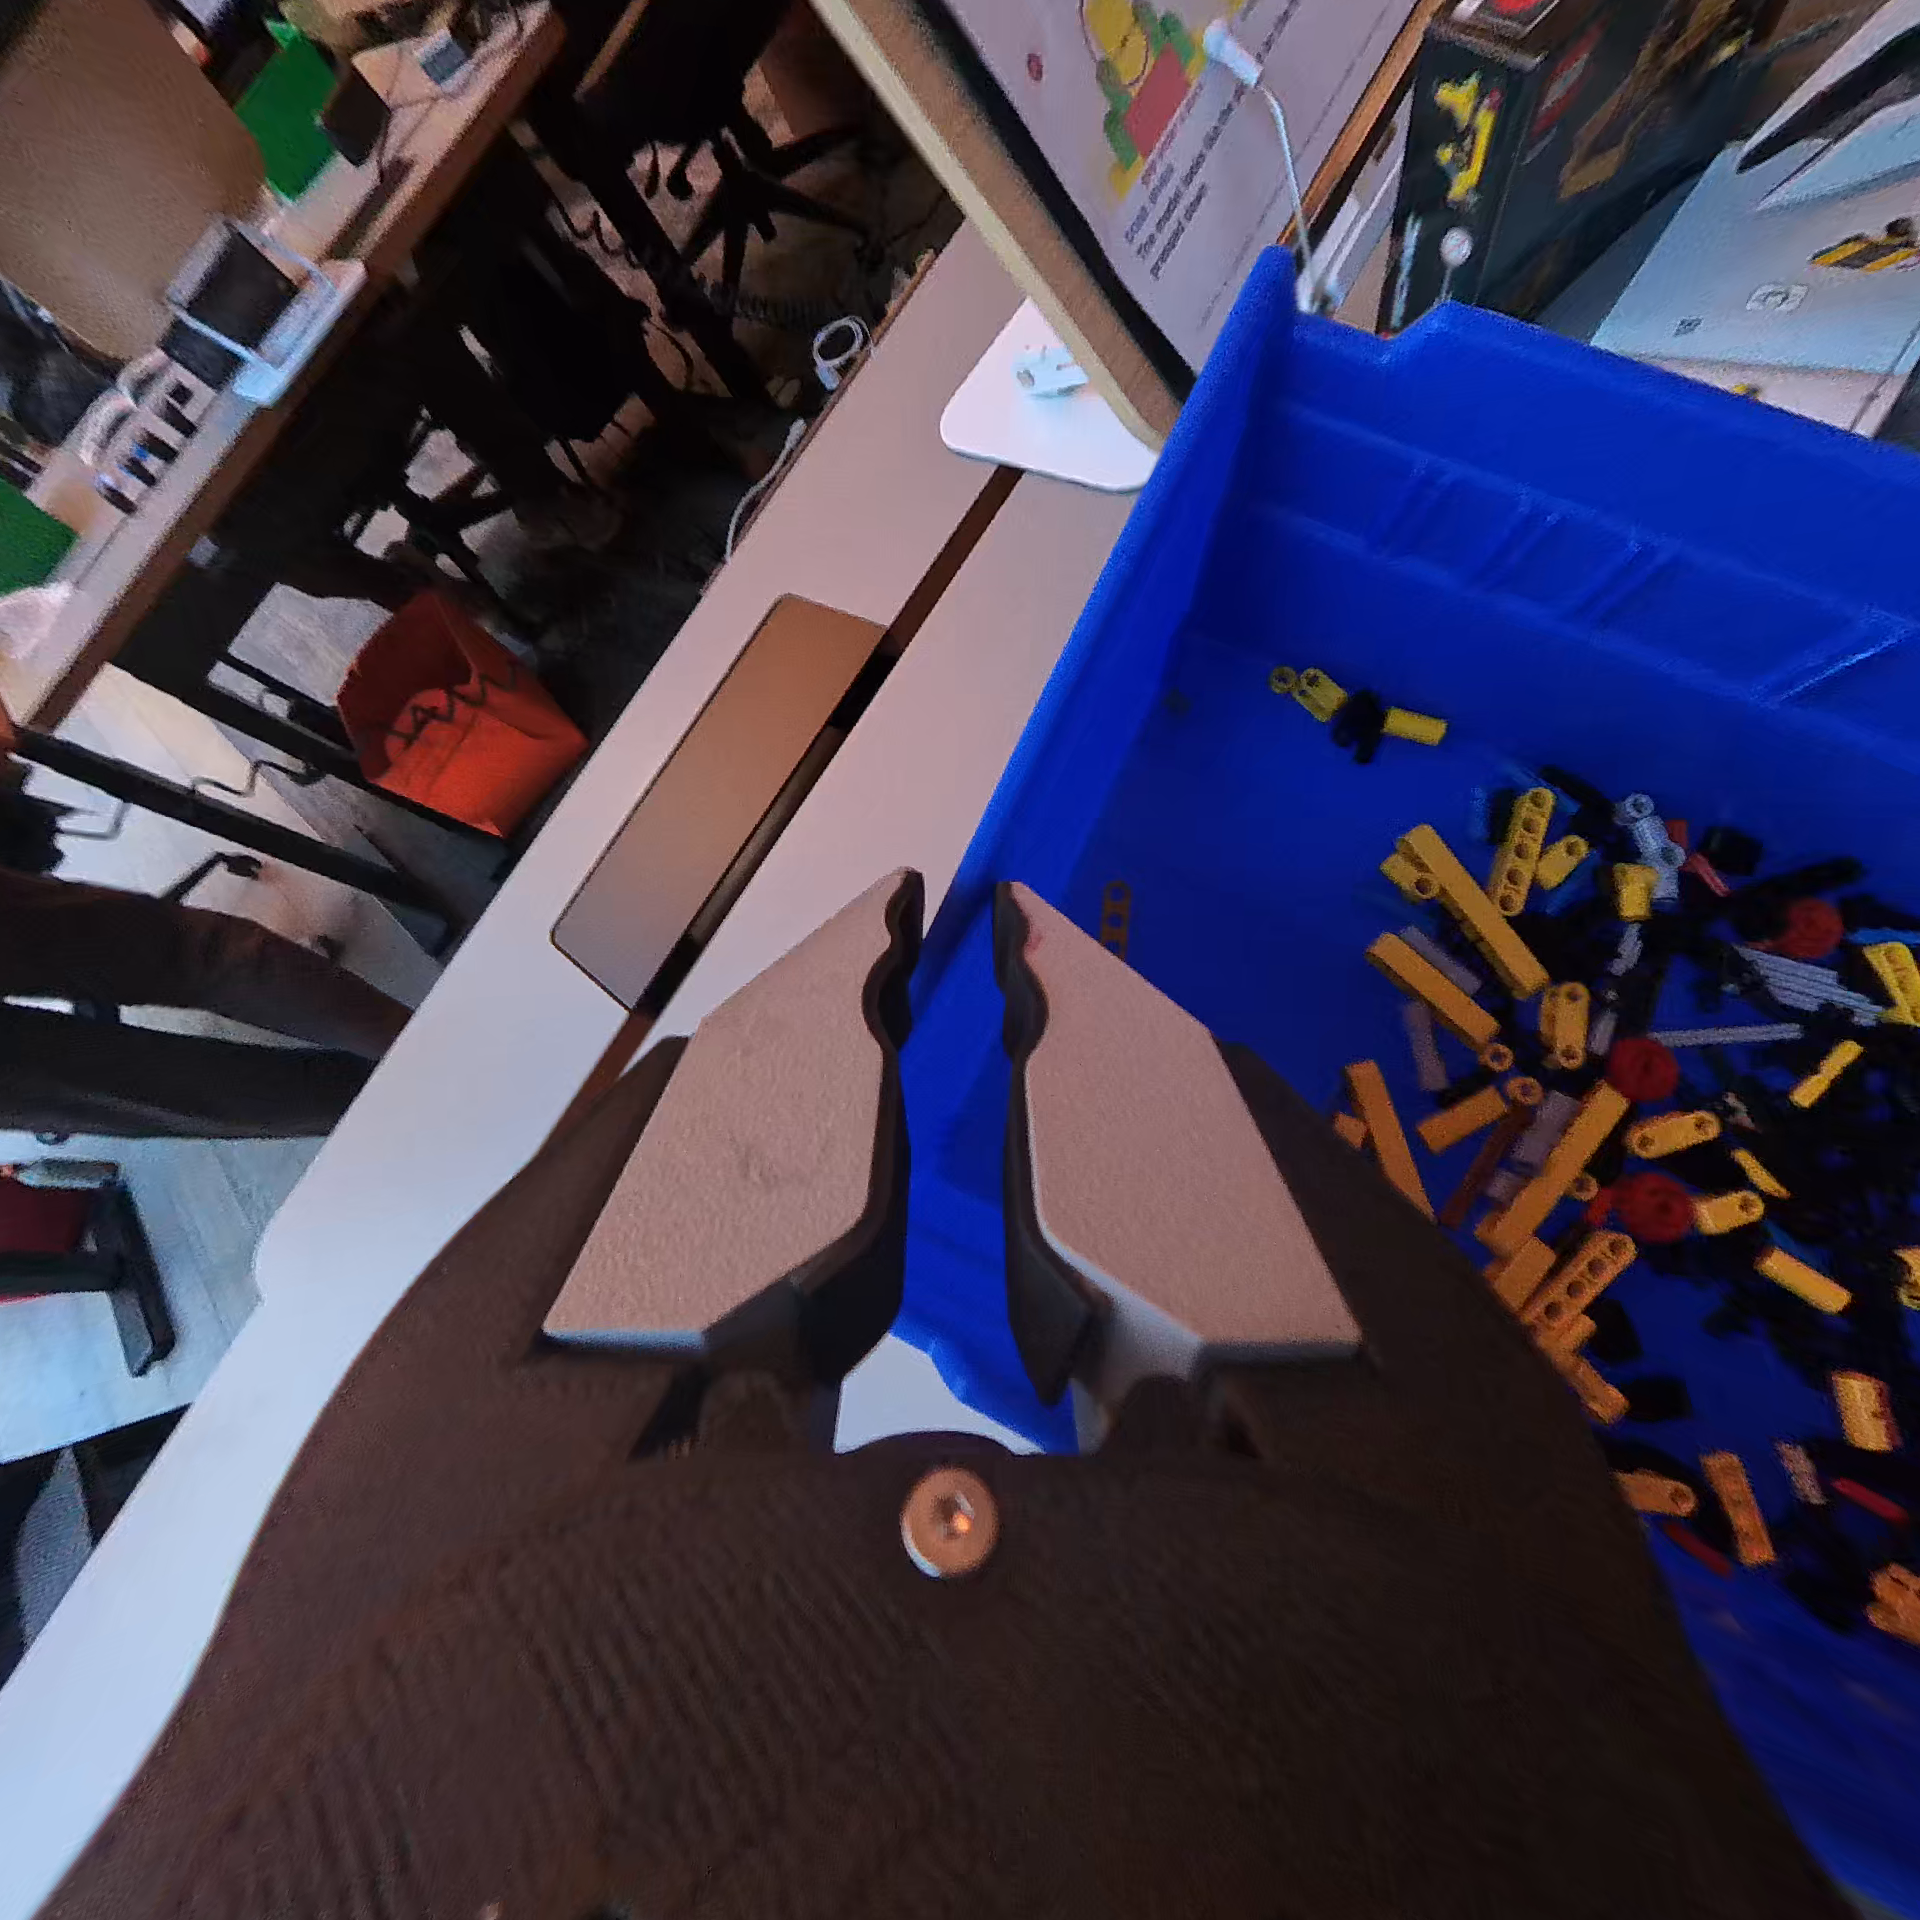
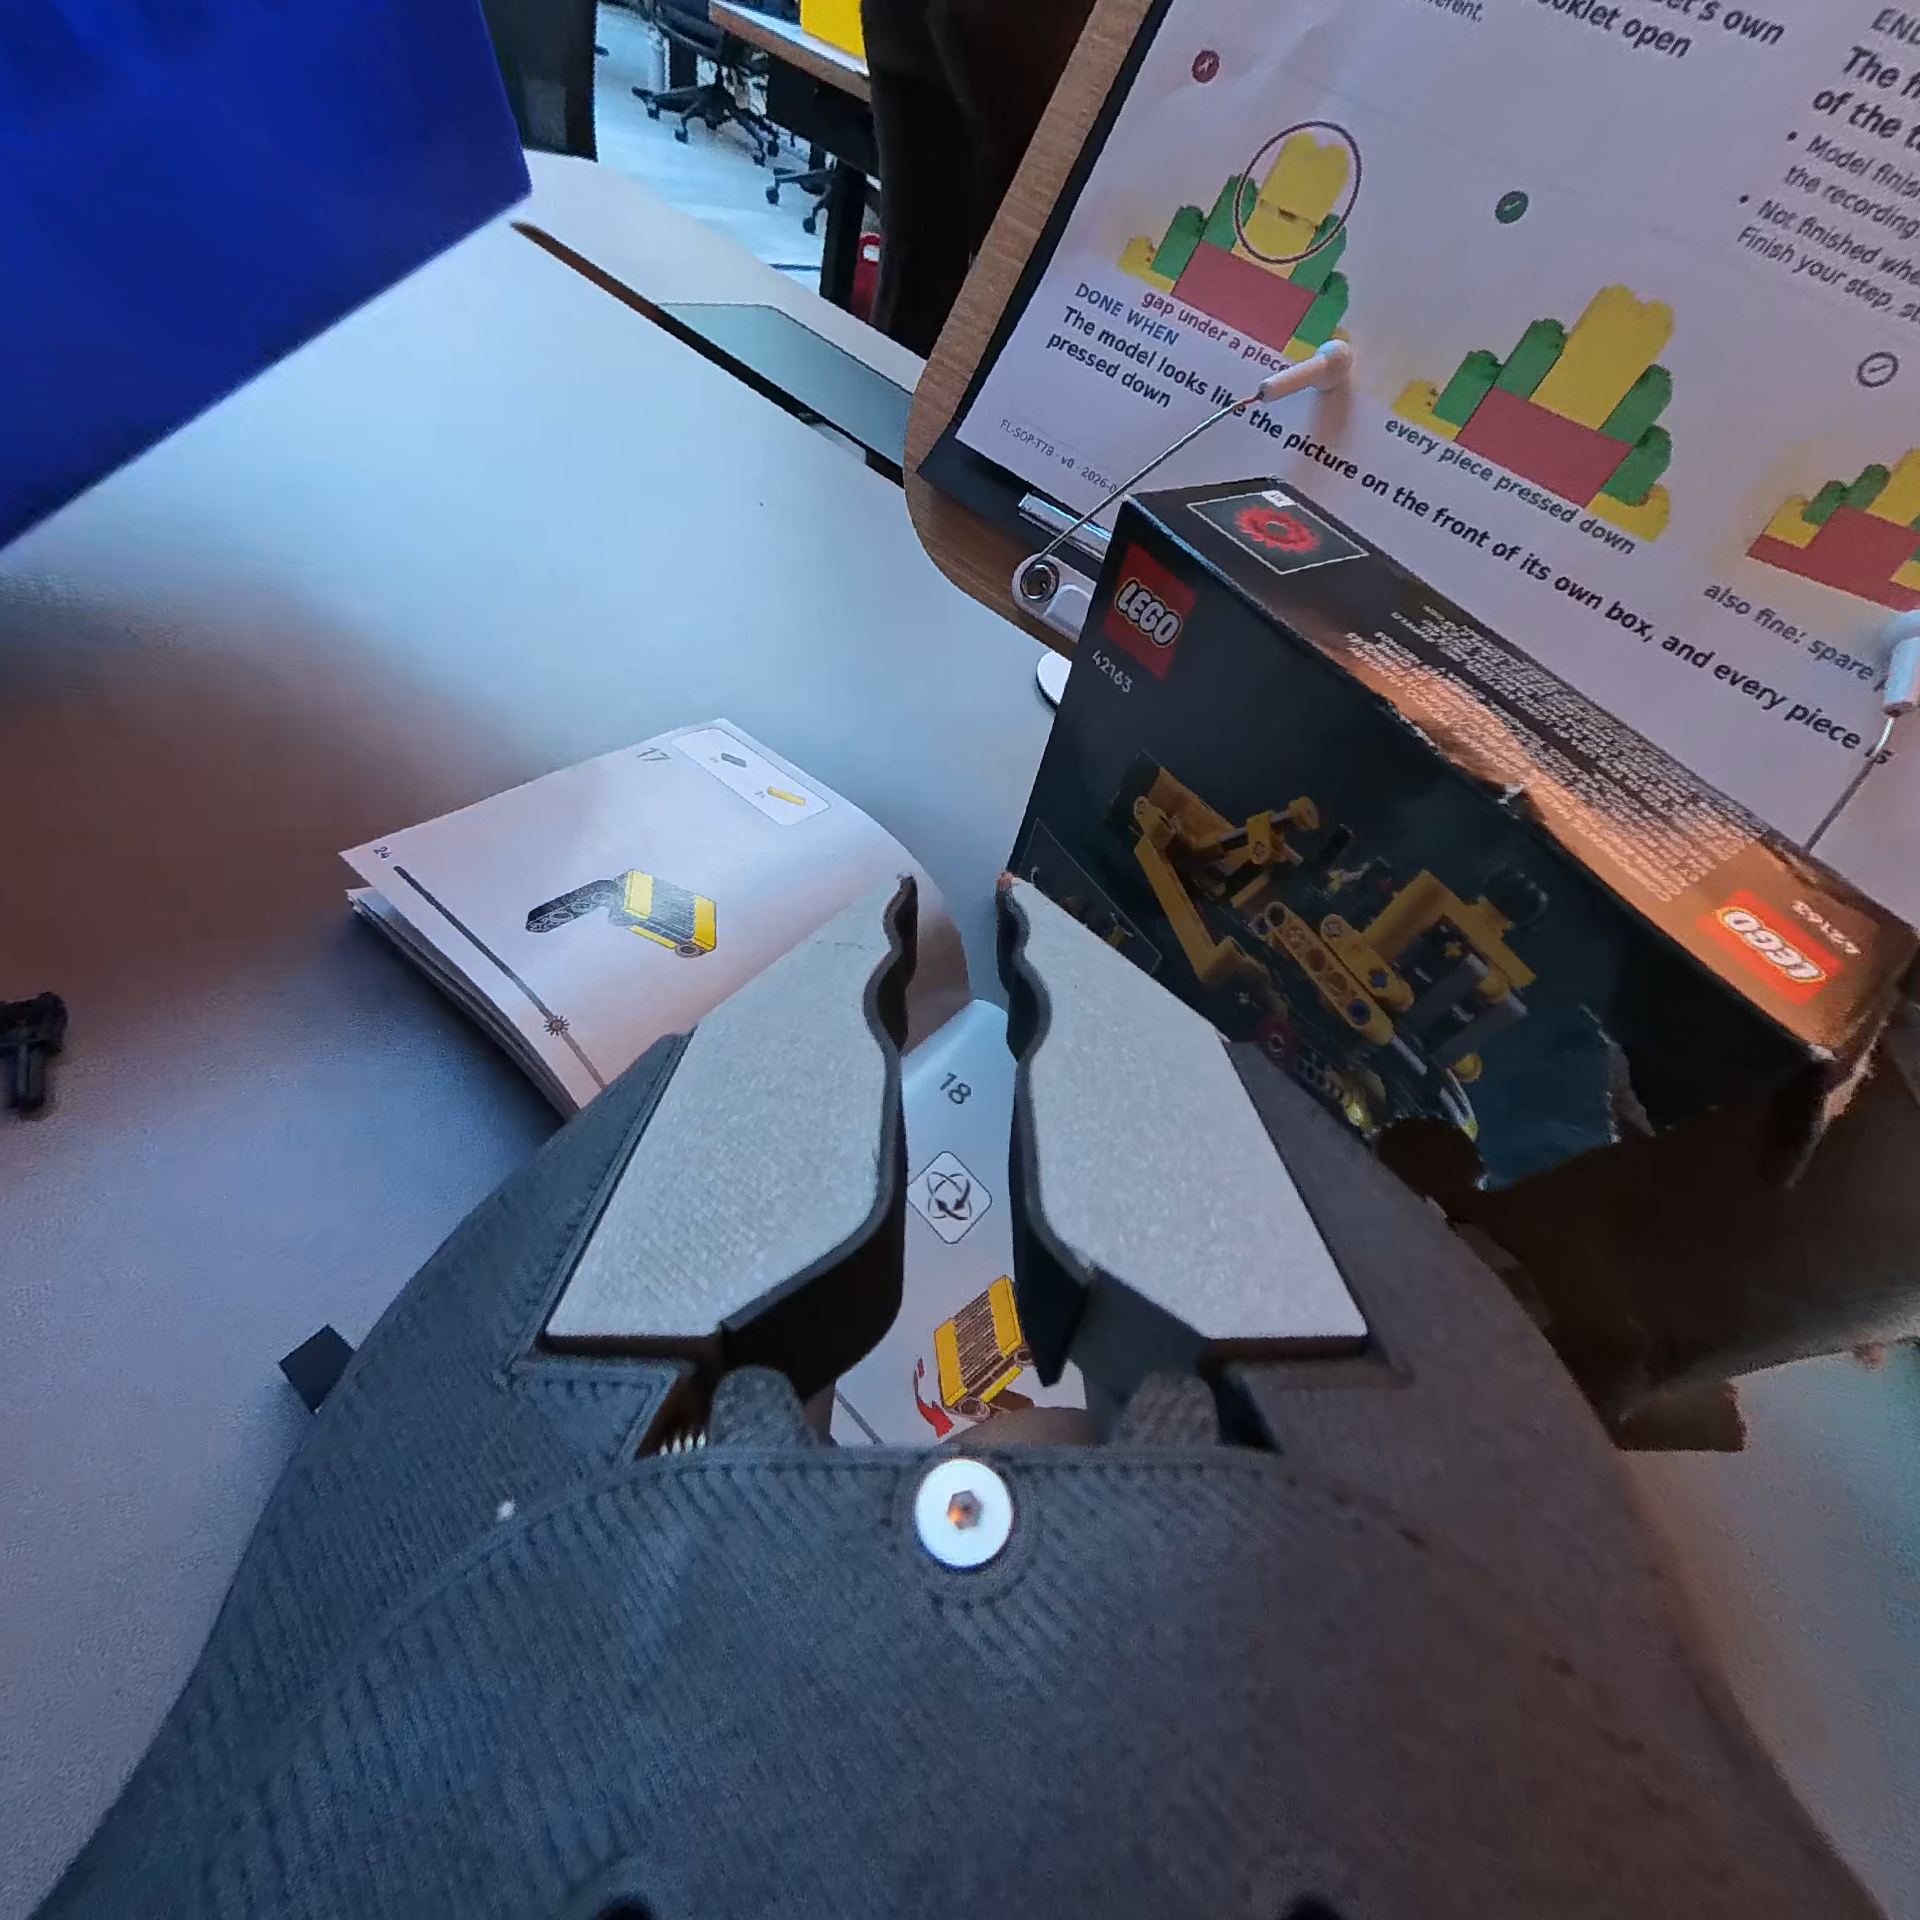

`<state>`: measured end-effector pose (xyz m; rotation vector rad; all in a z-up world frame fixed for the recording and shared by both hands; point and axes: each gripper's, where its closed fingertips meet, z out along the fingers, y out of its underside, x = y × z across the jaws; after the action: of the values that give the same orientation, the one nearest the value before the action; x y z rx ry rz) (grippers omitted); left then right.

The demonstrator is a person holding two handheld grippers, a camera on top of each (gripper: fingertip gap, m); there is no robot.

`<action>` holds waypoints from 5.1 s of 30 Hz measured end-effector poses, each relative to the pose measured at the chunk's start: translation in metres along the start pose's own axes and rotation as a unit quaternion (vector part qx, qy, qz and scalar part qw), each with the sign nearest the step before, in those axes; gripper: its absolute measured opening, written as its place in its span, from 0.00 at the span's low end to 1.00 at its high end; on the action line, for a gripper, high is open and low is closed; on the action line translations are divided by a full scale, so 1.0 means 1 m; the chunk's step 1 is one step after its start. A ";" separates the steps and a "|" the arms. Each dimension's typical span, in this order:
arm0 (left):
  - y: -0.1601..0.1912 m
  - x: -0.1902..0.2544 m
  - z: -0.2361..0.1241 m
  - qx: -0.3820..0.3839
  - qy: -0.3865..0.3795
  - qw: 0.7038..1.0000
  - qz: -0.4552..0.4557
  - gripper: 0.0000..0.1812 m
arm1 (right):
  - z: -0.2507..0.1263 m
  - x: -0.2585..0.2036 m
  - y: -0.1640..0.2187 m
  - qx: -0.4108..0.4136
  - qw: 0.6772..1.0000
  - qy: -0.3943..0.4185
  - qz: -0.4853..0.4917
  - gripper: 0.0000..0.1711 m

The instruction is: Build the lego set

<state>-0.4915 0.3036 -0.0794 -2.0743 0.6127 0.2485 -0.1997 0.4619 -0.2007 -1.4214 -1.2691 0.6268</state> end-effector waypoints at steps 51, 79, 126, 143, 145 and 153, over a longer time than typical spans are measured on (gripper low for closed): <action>0.129 0.023 0.021 -0.227 0.206 0.933 -0.188 0.28 | -0.002 0.000 -0.003 0.006 1.000 0.001 0.002 0.06; 0.122 -0.016 0.067 -0.196 0.066 0.977 -0.055 0.27 | -0.008 -0.034 -0.019 0.022 0.996 -0.030 -0.079 0.06; 0.039 0.032 0.015 0.003 0.201 0.971 -0.131 0.09 | -0.007 -0.015 -0.014 0.024 0.999 -0.009 -0.031 0.05; 0.040 0.059 -0.021 0.201 0.084 0.952 -0.215 0.12 | -0.007 -0.032 -0.020 0.034 0.998 -0.030 -0.033 0.06; 0.024 0.057 -0.031 0.299 0.131 0.896 -0.301 0.08 | -0.006 -0.032 -0.020 0.034 0.998 -0.027 -0.037 0.06; 0.033 0.060 -0.029 0.281 0.183 0.871 -0.359 0.11 | -0.005 -0.024 -0.014 0.026 0.999 -0.015 -0.042 0.06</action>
<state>-0.4585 0.2448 -0.1115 -1.6325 0.0620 -0.6935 -0.2074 0.4361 -0.1920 -1.3137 -1.3199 0.6207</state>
